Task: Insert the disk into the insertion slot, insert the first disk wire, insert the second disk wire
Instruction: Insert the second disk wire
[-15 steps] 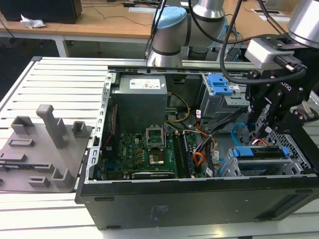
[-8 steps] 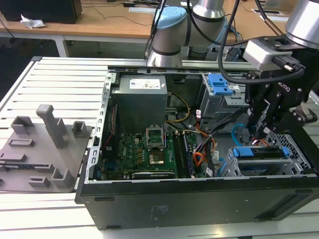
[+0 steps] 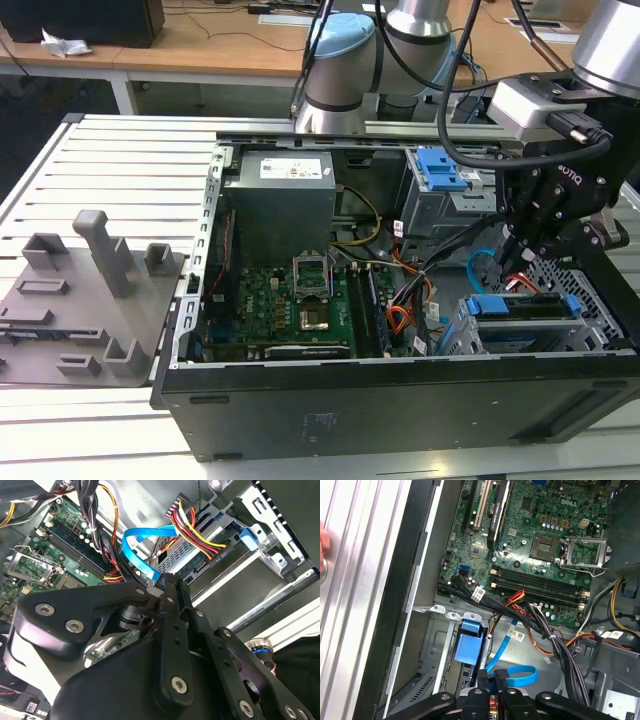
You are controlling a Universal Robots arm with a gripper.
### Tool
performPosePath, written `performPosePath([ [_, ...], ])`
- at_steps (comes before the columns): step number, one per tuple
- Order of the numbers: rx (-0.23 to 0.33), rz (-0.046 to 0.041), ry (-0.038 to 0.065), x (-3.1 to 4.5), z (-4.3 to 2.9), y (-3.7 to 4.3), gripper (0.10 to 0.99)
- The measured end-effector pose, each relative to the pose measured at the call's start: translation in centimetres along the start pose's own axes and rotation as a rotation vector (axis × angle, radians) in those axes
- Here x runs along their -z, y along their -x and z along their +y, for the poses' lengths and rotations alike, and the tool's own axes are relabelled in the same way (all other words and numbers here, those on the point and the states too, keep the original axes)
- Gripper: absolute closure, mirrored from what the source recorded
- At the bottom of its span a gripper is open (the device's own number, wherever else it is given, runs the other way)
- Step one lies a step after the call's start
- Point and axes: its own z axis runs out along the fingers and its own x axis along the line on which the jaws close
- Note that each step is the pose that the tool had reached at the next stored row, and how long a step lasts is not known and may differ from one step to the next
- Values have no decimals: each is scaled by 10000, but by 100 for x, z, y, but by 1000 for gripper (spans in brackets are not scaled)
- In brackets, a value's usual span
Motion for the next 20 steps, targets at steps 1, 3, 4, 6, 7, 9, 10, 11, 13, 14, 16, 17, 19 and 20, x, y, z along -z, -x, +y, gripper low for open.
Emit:
performPosePath([
  [1,0,1,0,0,2,-10,925],
  [3,-1,6,1,-4,13,-53,925],
  [4,-1,12,3,-7,24,-99,925],
  [6,-13,11,3,-21,40,-172,925],
  [7,-236,2,16,-33,41,-177,925],
  [9,-707,-24,41,-50,40,-177,925],
  [10,-853,-32,49,-54,39,-176,925],
  [11,-1107,-46,62,-63,39,-176,925],
  [13,-1506,-67,84,-76,38,-175,925],
  [14,-1666,-76,93,-81,38,-175,925],
  [16,-2081,-97,115,-93,37,-174,925],
  [17,-2220,-105,122,-99,36,-174,925],
  [19,-2376,-112,131,-113,13,-179,925],
  [20,-2404,-117,140,-127,-29,-187,925],
])
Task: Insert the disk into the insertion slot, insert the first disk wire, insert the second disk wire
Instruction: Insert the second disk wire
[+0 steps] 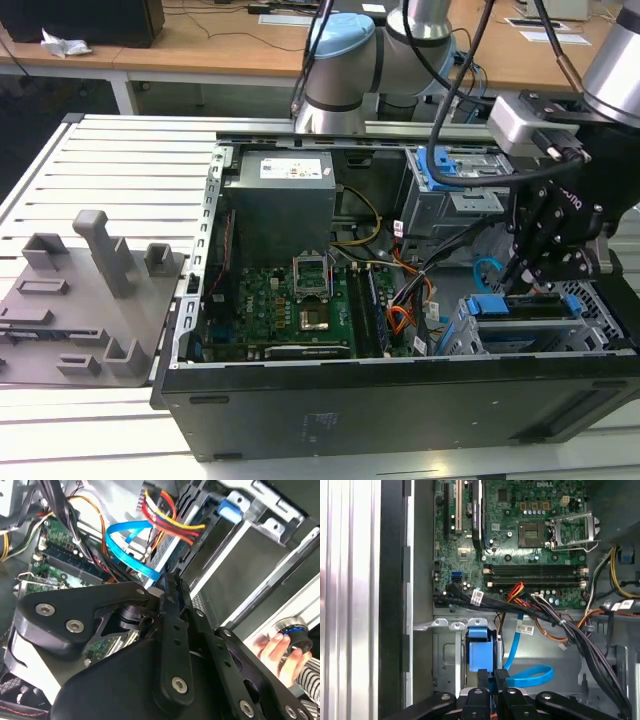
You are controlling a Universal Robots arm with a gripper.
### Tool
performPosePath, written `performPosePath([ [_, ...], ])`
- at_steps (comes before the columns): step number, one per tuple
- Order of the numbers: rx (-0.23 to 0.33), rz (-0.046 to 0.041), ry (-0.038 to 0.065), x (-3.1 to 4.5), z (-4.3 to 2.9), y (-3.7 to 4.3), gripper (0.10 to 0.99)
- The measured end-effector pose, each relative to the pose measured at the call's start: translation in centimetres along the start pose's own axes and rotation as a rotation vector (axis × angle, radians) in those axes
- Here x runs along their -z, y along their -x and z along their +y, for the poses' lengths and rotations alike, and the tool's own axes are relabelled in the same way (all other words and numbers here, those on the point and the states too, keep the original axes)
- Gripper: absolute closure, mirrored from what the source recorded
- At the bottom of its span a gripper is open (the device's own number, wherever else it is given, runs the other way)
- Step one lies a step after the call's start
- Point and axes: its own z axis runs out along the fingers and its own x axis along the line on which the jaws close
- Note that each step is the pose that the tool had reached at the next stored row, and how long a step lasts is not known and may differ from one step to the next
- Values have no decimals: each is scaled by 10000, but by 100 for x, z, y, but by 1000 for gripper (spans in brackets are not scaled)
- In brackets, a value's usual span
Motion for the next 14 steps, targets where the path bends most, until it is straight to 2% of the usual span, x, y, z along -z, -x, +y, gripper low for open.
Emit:
performPosePath([
  [2,-24,-9,40,-28,-107,4,925],
  [6,-22,-35,56,-52,-127,5,925],
  [11,-22,-45,69,-76,-189,-6,925],
  [14,-23,-45,67,-78,-196,-17,925],
])
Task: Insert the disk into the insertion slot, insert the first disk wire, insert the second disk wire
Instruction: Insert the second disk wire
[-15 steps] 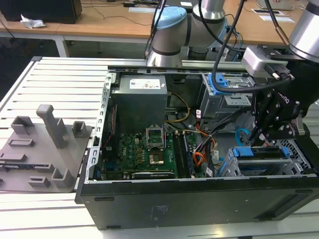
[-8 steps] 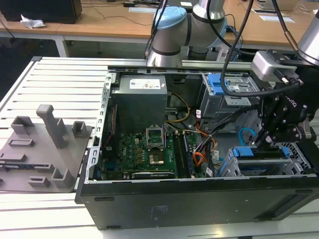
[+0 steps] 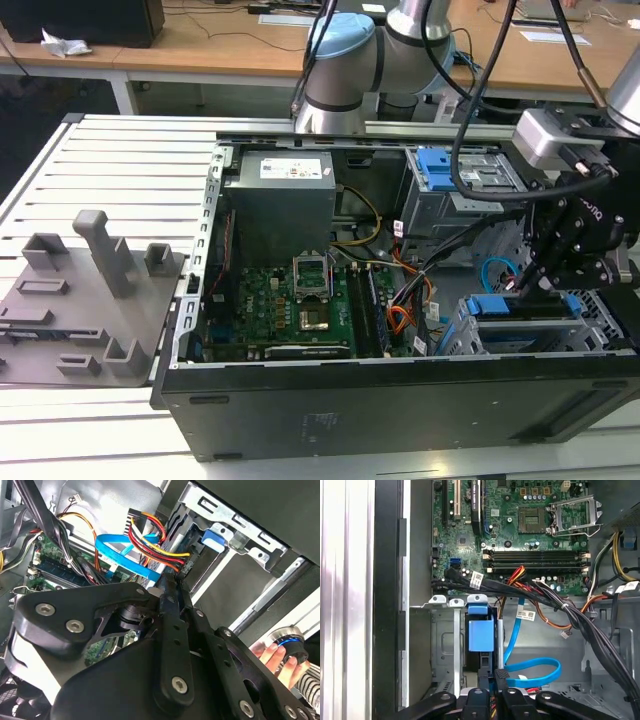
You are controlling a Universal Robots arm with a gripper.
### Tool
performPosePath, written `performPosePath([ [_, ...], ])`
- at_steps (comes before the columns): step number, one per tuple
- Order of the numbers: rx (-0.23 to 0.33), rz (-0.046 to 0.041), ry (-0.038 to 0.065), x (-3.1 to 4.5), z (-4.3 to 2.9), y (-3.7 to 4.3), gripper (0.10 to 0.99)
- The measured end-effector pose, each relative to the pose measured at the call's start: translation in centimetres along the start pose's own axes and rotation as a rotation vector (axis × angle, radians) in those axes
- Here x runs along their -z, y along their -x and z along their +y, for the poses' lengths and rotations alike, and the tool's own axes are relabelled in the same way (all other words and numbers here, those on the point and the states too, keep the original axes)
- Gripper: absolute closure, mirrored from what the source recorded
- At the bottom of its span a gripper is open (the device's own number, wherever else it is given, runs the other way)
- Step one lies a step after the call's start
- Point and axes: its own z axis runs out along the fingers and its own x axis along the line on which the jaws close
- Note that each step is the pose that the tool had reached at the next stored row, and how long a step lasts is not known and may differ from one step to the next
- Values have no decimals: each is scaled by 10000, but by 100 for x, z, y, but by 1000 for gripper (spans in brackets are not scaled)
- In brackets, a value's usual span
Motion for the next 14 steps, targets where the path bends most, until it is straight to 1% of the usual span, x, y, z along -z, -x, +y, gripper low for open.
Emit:
performPosePath([
  [5,5,-48,1,-31,-3,-17,925],
  [6,4,-51,1,-42,-4,-17,925],
  [14,5,-56,1,-57,-5,-16,925],
])
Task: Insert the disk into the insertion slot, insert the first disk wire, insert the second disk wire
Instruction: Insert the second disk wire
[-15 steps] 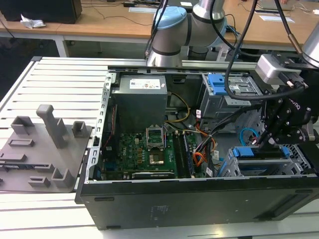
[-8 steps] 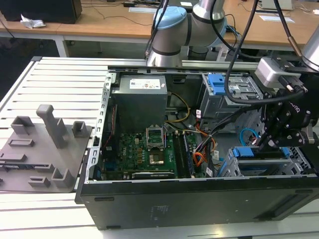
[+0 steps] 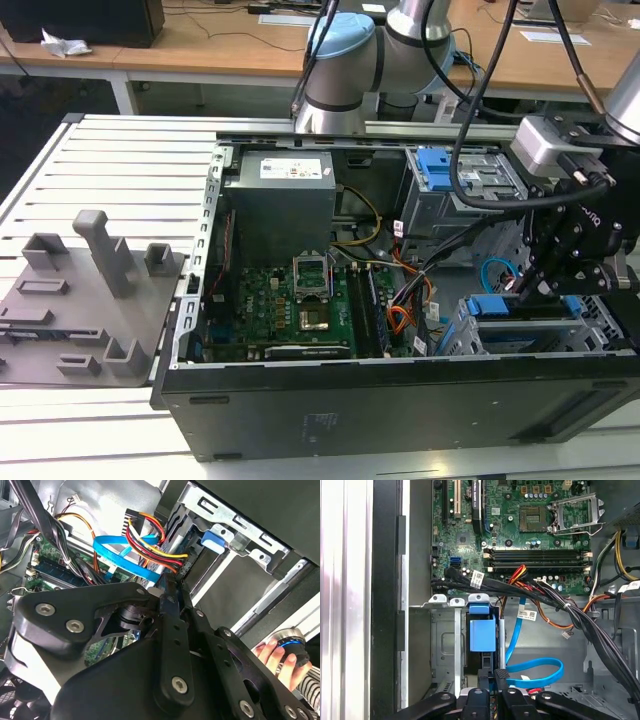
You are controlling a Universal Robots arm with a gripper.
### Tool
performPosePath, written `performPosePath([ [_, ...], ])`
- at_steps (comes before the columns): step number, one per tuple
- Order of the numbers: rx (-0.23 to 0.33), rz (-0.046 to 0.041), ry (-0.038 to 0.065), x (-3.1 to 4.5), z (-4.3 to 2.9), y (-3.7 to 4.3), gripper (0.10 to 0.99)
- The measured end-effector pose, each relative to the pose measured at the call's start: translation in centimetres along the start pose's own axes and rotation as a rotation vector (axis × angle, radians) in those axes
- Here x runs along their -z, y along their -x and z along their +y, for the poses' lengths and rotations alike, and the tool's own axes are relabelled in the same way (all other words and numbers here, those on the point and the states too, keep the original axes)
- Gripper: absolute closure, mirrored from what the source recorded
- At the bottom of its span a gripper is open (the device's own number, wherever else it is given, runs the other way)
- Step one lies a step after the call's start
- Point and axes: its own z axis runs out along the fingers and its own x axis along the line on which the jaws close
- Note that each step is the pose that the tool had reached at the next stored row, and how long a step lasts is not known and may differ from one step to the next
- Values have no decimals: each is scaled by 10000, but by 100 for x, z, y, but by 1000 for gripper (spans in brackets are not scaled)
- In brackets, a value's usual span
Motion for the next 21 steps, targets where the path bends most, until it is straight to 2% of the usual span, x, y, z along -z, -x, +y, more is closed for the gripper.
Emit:
performPosePath([
  [4,1,-9,0,-5,0,0,914],
  [5,0,-5,0,-4,0,0,851],
  [7,0,-3,0,12,1,-1,851],
  [10,-1,-1,0,103,7,-5,851],
  [15,-1,3,0,427,26,-14,851],
  [16,0,4,0,468,29,-15,851],
  [21,-1,3,0,500,31,-10,863],
])
